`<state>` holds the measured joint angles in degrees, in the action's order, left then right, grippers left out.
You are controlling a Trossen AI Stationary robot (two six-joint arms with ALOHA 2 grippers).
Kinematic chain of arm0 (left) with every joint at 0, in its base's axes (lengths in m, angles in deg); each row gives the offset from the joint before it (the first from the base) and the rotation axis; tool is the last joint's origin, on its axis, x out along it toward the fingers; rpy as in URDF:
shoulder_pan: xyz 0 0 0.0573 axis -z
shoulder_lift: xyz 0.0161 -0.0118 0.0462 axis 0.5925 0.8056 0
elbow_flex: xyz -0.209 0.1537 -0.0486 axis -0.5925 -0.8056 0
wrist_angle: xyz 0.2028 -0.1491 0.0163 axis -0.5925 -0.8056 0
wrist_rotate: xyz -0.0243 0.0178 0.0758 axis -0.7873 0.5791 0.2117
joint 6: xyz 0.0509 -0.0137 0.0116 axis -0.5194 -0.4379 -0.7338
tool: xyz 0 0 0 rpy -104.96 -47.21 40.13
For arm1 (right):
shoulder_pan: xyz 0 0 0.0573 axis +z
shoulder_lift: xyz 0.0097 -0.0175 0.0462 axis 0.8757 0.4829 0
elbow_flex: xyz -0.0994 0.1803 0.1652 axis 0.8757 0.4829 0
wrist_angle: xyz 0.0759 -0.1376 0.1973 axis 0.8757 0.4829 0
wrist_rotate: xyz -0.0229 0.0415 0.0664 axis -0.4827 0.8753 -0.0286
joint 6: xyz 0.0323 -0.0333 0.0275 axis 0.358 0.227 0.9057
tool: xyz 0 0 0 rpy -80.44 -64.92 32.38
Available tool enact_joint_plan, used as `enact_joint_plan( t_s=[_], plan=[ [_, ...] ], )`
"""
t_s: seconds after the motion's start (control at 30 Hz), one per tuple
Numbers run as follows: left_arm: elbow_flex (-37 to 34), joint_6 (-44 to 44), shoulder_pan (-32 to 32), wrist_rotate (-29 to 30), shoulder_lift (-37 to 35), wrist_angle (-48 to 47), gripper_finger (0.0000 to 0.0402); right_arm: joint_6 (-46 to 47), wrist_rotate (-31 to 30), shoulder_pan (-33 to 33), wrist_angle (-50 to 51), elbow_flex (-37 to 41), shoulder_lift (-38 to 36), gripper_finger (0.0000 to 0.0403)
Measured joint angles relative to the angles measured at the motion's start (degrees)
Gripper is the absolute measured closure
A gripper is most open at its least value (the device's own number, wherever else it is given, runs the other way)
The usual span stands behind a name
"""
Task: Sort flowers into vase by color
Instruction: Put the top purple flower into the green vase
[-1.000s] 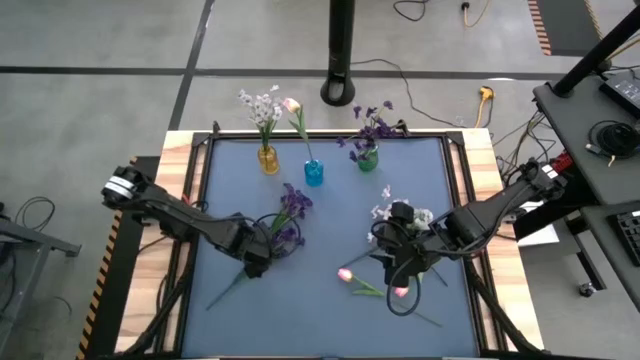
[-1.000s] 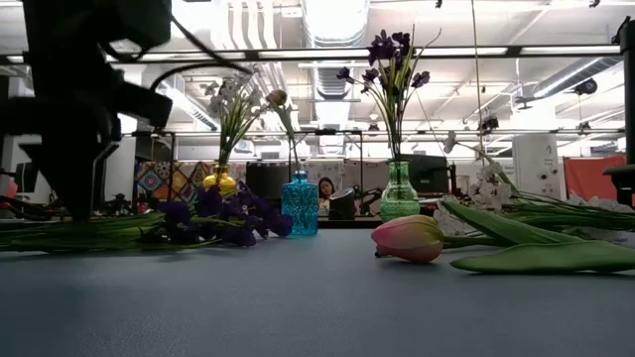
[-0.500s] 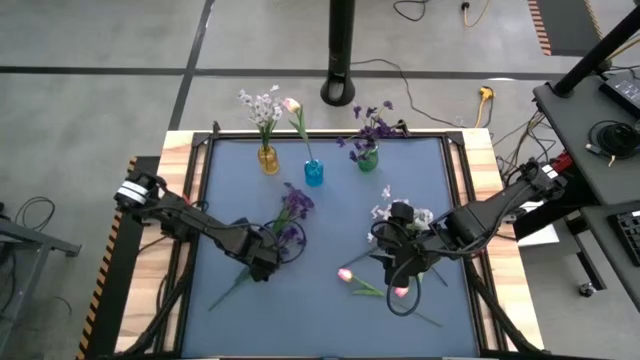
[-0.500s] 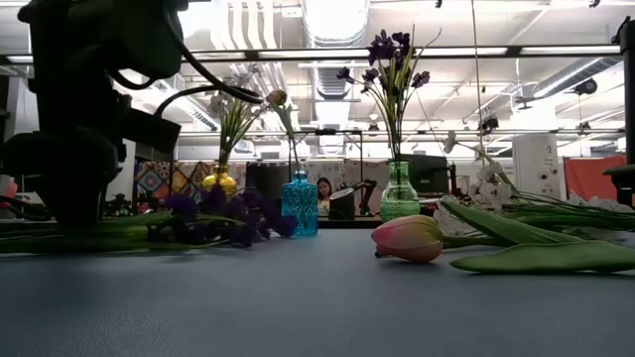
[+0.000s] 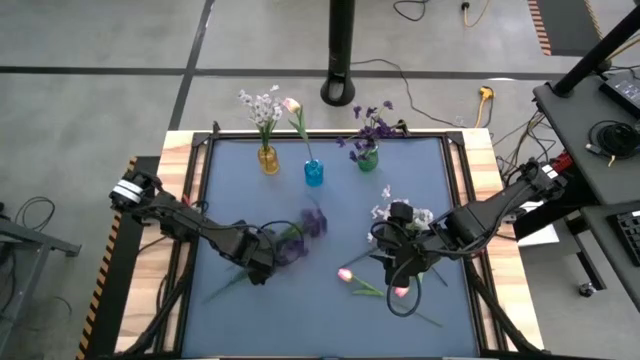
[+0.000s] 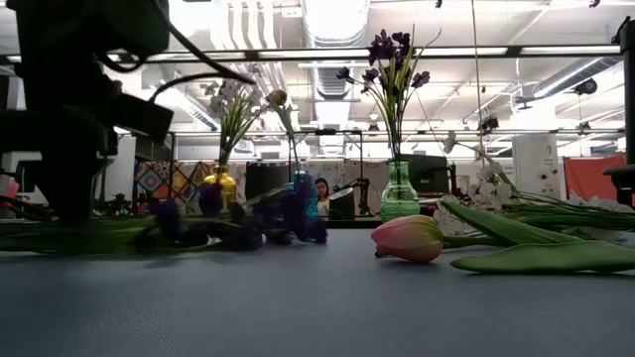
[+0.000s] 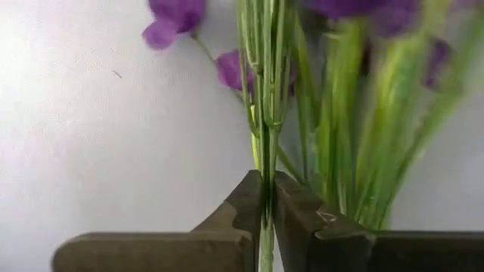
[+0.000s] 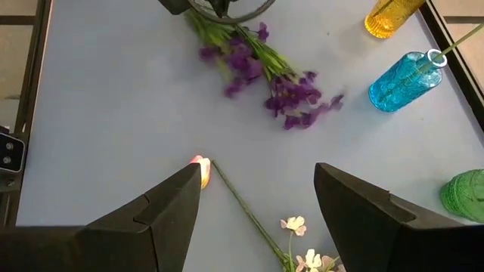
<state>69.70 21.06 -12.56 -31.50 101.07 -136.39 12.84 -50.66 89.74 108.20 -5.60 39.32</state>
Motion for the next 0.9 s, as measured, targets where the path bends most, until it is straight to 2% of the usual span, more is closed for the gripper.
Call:
enact_joint_plan(
  t_s=[0.17,0.37,0.6,0.77,0.9],
  plan=[
    [0.0,2.7,1.4,0.3,-3.9,-3.8,0.0387,0.0,0.0,0.0,-0.1,0.0,0.0,0.0156],
    [0.0,5.3,2.3,4.6,-10.2,-8.0,0.0398,0.0,-0.5,0.0,-0.2,0.0,0.0,0.0152],
    [1.6,4.3,2.5,7.9,-17.6,-8.5,0.0398,0.1,-1.5,0.0,-0.3,0.0,0.0,0.0154],
    [5.3,-1.3,4.9,15.7,-21.6,-6.7,0.0398,-1.0,-1.6,0.0,-1.9,0.9,0.0,0.0151],
    [6.8,-13.3,8.5,23.0,-23.7,3.8,0.0398,-5.0,-1.8,0.0,-9.0,4.0,0.0,0.0154]
  ],
)
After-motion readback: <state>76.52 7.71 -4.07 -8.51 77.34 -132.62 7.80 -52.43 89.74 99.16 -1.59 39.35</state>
